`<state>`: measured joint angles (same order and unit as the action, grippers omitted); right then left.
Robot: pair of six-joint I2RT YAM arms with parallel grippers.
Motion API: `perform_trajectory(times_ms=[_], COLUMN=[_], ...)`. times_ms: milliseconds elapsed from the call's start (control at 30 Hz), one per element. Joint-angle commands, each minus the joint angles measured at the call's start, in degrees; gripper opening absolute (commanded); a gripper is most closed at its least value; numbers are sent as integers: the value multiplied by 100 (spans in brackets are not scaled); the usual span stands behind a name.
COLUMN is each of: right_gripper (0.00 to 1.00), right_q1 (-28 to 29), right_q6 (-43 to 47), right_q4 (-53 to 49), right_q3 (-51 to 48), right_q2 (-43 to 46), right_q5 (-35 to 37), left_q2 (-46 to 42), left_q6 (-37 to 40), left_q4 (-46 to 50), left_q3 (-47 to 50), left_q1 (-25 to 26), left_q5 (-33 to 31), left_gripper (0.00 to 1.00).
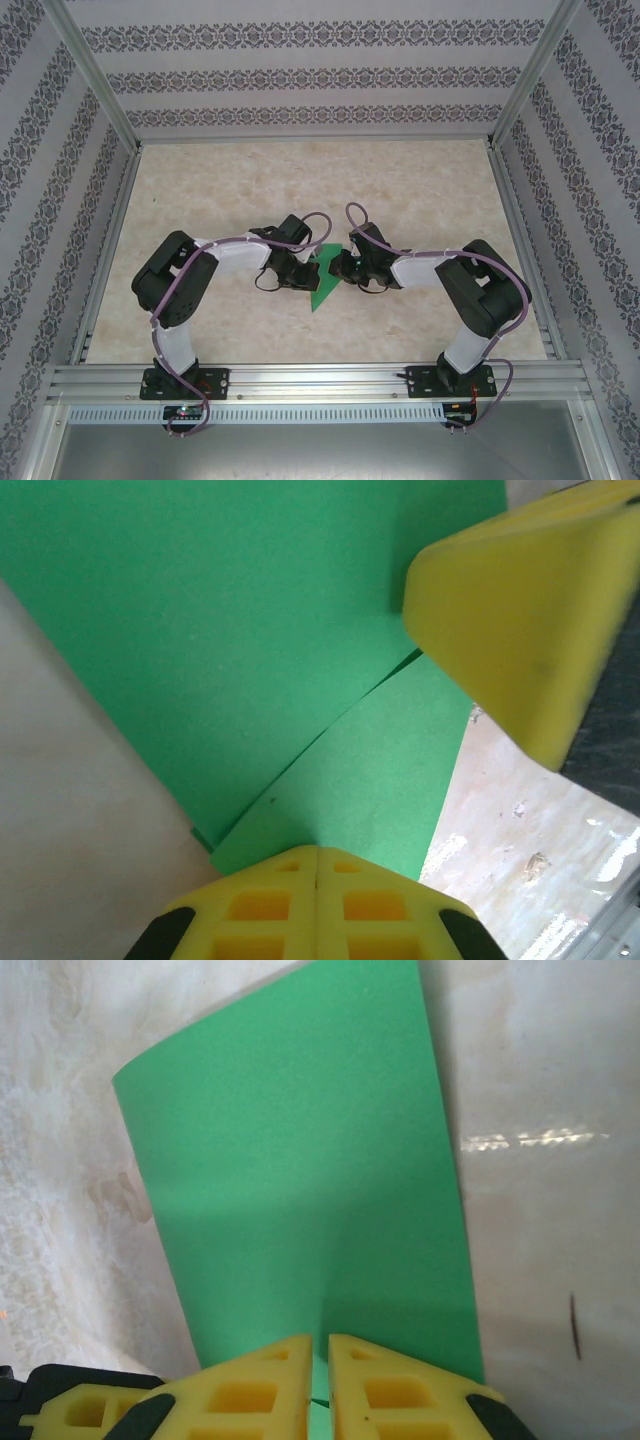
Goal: Fold a paper plane with a square sheet of paper (pick it up from the middle)
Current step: Third fold the triangle at the center of the table.
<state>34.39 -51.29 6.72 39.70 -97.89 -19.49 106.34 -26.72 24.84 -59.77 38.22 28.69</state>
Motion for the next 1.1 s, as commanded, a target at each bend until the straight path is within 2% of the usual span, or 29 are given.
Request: perform_trajectory(times_ms=[0, 67, 233, 400, 500, 667, 900, 1067], right_gripper=[15, 15, 16, 13, 11, 9, 10, 10], right_q1=[37, 36, 252, 512, 512, 504, 390, 164], right_q6=[-21, -34, -40, -401, -467, -483, -386, -132], right_q4=[-80, -190, -617, -212, -109, 138, -185, -456], right_q3=[-81, 42, 51, -263, -383, -542, -450, -163], right_q2=[42, 356, 982, 758, 524, 98, 946, 671], right_q5=[-75, -122, 296, 392, 617, 556, 616, 517], left_q2=[206, 203, 194, 185, 146, 135, 104, 105], left_q6=[-135, -166, -139, -79, -58, -53, -10, 26], left_q4=[-102, -174, -260, -200, -193, -182, -134, -131], left_q3=[188, 366, 518, 448, 453, 464, 517, 511], left_q1=[40, 37, 38, 42, 42, 37, 37, 39], left_q5=[-727, -811, -772, -771, -759, -759, -832, -831], left_gripper=[0, 0, 0, 0, 0, 0, 0, 0])
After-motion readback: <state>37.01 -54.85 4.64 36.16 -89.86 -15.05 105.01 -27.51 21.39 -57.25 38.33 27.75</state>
